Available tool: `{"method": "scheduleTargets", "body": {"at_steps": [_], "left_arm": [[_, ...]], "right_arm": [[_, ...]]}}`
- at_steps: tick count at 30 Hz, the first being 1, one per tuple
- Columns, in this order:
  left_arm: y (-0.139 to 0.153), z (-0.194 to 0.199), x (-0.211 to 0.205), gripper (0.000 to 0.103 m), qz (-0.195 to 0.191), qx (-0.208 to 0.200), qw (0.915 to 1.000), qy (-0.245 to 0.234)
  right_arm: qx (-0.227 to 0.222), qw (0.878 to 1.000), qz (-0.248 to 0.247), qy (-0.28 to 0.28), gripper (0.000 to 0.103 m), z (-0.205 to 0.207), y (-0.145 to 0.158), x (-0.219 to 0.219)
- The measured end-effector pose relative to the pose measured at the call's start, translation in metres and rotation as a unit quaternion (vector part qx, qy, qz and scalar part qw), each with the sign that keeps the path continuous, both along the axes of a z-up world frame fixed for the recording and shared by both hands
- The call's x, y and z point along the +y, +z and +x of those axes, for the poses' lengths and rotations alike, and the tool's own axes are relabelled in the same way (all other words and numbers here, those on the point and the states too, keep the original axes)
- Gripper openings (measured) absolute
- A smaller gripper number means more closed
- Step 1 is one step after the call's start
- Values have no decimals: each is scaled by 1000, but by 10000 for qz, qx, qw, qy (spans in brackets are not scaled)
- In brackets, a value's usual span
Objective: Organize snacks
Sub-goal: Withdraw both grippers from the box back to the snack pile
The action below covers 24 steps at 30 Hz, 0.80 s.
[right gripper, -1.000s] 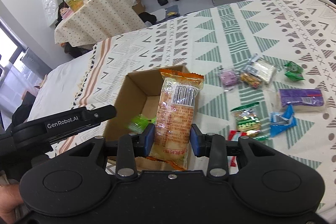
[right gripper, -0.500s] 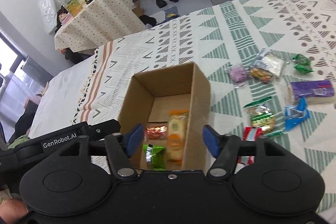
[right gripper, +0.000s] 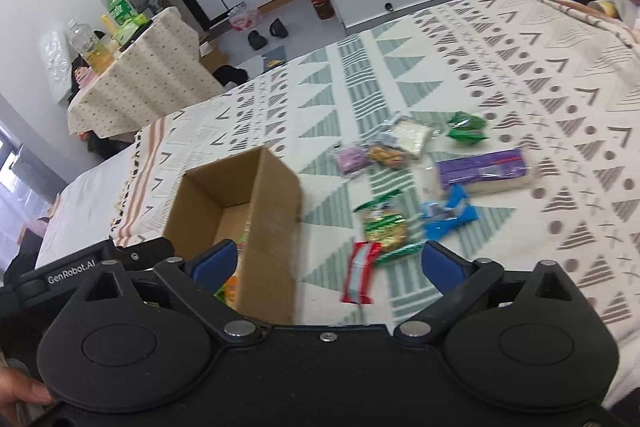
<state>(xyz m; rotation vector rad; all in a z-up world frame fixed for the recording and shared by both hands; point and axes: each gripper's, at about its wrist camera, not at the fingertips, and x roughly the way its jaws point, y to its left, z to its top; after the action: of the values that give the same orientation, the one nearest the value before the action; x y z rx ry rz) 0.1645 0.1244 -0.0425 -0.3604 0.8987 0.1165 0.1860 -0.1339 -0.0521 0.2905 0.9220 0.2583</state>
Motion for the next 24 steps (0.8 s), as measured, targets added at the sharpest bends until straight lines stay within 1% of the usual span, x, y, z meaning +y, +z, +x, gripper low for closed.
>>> {"method": "scheduleTargets", "body": {"at_steps": [2,4,11,13,16,18,24], "left_arm": [[2,-1,-10,103,21,-31,10000,-48],[4,-2,-21,103,148,-20,9999,-15],[11,-8,-51,103,60,-142,9999,-54],[11,-8,-59,103,125,-104,9999,-38],[9,-6,-70,103,127,-4,9999,-44],[7,-5,-77,103,218,66,9997,-52],[0,2,-99,103,277,176,9992,-234]], "right_arm": [[-67,10000,-33,16,103,-4,2,-10],[-84,9999,-37,60,103,-6,2,-20],[28,9998,-119,172,103,-5,-4,-46],[37,9997,-103,200,103,-5,-6,-54],[49,9997,-49,217,103,-3,-10,-64],[97,9998,-13,173,103,-1,-13,-71],[120,9998,93,164,101,7,-21,-89]]}}
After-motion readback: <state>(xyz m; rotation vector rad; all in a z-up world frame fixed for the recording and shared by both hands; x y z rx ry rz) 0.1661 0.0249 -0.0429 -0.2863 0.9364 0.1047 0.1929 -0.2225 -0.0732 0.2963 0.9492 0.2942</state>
